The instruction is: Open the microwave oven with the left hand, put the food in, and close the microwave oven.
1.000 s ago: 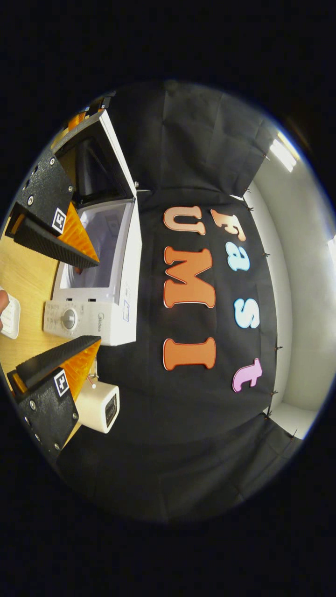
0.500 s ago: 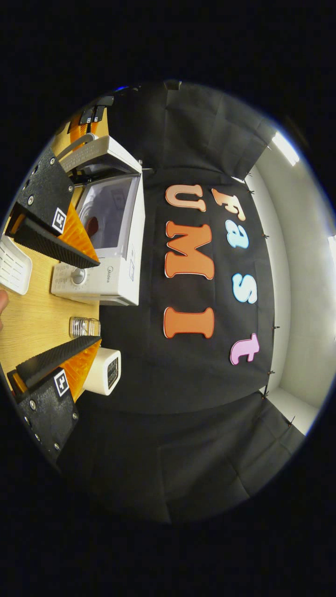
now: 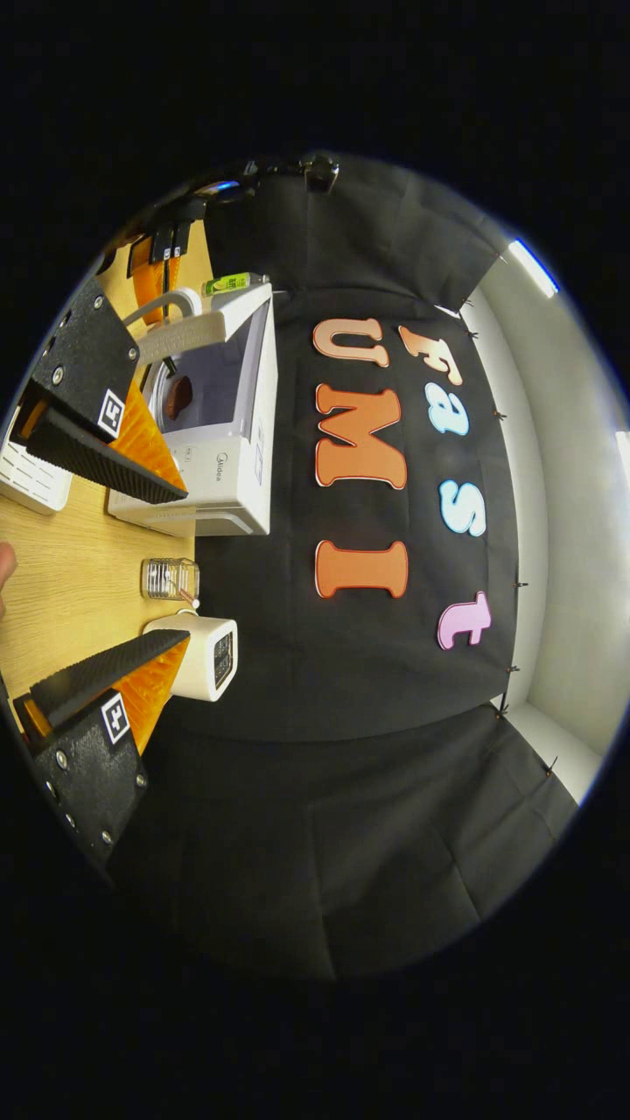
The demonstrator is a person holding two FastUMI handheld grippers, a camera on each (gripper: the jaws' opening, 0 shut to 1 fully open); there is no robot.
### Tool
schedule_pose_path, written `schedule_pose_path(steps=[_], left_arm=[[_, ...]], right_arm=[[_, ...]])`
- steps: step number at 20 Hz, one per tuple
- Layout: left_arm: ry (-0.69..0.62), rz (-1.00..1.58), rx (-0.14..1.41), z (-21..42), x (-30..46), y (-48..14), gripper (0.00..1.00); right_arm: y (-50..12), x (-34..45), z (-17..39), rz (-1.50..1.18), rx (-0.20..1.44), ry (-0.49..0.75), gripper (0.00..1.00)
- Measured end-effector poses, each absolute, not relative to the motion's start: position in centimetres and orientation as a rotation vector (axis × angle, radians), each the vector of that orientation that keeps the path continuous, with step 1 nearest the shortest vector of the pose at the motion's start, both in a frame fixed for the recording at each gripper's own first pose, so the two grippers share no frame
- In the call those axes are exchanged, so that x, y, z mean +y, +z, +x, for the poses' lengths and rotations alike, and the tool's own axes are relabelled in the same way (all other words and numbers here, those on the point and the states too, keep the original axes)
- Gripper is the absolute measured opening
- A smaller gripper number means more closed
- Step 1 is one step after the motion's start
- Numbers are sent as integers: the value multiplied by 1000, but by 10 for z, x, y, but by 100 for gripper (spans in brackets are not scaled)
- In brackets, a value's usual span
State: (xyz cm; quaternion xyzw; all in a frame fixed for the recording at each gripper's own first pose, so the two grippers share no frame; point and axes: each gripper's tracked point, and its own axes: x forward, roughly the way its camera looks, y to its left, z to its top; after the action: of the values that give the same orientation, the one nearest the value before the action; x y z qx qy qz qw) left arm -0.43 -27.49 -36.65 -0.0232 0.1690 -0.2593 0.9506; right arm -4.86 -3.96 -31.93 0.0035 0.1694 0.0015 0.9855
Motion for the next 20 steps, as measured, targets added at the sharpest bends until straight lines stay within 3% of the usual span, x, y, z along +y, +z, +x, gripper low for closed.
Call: schedule_pose_path(steps=[15, 17, 20], left_arm=[[-434, -7, 426, 90, -317, -423, 8], [-437, -20, 431, 94, -322, -425, 4], [-430, -14, 425, 96, -324, -426, 0]], right_arm=[[-344, -79, -68, 2, 388, -61, 90], [-349, -88, -71, -8, 398, -82, 94], [-352, -93, -73, 0, 413, -94, 90]])
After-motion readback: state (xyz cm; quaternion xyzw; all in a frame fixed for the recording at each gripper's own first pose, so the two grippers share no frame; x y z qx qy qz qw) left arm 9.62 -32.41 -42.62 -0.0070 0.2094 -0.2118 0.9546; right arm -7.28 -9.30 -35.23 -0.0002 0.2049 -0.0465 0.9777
